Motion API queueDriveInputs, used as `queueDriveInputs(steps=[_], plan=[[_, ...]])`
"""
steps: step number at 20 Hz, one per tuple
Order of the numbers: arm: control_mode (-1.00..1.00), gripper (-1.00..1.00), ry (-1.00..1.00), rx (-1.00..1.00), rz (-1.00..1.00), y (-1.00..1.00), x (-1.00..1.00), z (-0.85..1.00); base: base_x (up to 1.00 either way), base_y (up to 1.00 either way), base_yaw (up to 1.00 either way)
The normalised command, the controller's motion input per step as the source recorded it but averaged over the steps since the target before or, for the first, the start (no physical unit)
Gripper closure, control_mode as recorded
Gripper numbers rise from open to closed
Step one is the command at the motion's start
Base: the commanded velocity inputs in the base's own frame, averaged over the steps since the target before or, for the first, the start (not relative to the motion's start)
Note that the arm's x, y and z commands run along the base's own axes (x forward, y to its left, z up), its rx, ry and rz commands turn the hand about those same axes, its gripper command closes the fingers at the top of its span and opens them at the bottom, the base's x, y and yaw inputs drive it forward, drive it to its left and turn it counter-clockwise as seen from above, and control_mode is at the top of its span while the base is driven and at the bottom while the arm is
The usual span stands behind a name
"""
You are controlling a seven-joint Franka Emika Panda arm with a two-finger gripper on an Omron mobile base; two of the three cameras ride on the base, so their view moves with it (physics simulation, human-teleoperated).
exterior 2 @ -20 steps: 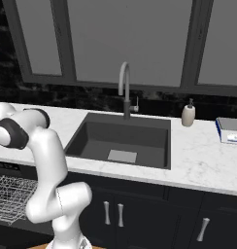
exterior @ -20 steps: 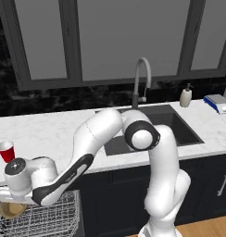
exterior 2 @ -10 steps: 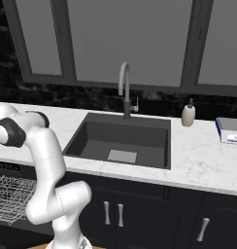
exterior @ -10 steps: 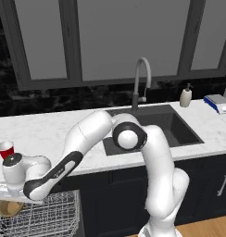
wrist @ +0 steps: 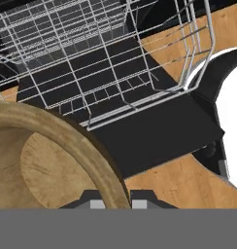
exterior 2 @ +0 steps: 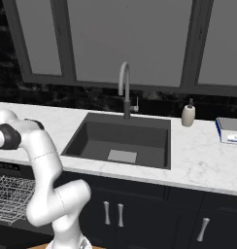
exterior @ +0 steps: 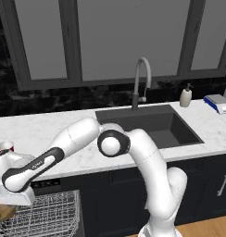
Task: Pick up the cup and bowl from the counter, place them in the dishwasher, and close the dishwasher door.
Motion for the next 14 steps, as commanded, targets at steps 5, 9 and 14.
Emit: queueDriveInputs(steps=[5,9,14], plan=[[-1.0,1.0,0.02,-0.11,-0.01,0.34,0.0,-0.14,0.0,0.0,0.0],[-1.0,1.0,0.0,-0.09,0.0,0.1,0.01,-0.37,0.0,0.0,0.0],[-1.0,1.0,-0.05,-0.08,0.0,0.16,0.0,-0.32,0.0,0.0,0.0]])
